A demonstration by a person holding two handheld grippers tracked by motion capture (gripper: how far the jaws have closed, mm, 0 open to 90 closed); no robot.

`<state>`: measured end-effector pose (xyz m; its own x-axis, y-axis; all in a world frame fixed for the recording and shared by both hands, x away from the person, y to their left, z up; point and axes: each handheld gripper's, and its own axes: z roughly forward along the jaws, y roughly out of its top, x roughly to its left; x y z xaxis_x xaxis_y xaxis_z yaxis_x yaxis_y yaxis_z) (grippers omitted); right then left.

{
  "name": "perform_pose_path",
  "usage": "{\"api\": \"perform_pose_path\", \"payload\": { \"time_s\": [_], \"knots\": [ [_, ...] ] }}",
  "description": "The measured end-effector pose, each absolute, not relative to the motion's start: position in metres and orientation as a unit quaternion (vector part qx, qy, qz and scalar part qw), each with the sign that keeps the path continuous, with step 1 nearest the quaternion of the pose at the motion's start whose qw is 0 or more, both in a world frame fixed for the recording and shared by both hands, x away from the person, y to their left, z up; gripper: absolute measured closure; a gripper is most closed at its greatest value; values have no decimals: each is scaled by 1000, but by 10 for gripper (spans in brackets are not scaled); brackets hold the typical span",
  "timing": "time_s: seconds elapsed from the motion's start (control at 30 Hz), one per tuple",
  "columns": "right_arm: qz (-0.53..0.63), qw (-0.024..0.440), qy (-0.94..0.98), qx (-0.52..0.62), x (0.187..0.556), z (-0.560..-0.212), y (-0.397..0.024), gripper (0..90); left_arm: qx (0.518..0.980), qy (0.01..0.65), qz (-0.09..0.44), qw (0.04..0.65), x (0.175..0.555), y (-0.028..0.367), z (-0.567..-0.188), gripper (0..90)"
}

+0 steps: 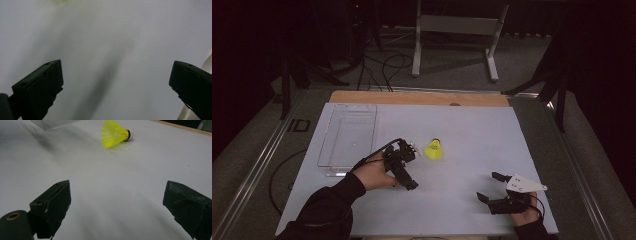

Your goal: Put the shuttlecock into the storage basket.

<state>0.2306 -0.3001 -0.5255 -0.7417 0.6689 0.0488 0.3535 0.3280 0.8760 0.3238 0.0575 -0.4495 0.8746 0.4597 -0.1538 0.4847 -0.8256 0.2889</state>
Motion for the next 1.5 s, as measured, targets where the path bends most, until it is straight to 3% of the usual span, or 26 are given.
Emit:
{"api": "perform_pose_path", "payload": {
  "time_s": [0.83, 1.2, 1.5],
  "knots": [
    [483, 160, 800, 318, 231, -526, -299, 83, 941, 286, -8, 182, 363, 34, -456, 6],
    [484, 158, 800, 317, 231, -526, -298, 83, 933, 298, 13, 200, 382, 27, -460, 36],
    [484, 156, 801, 315, 232, -527, -298, 83, 925, 309, 21, 220, 402, 24, -469, 125]
  ]
}}
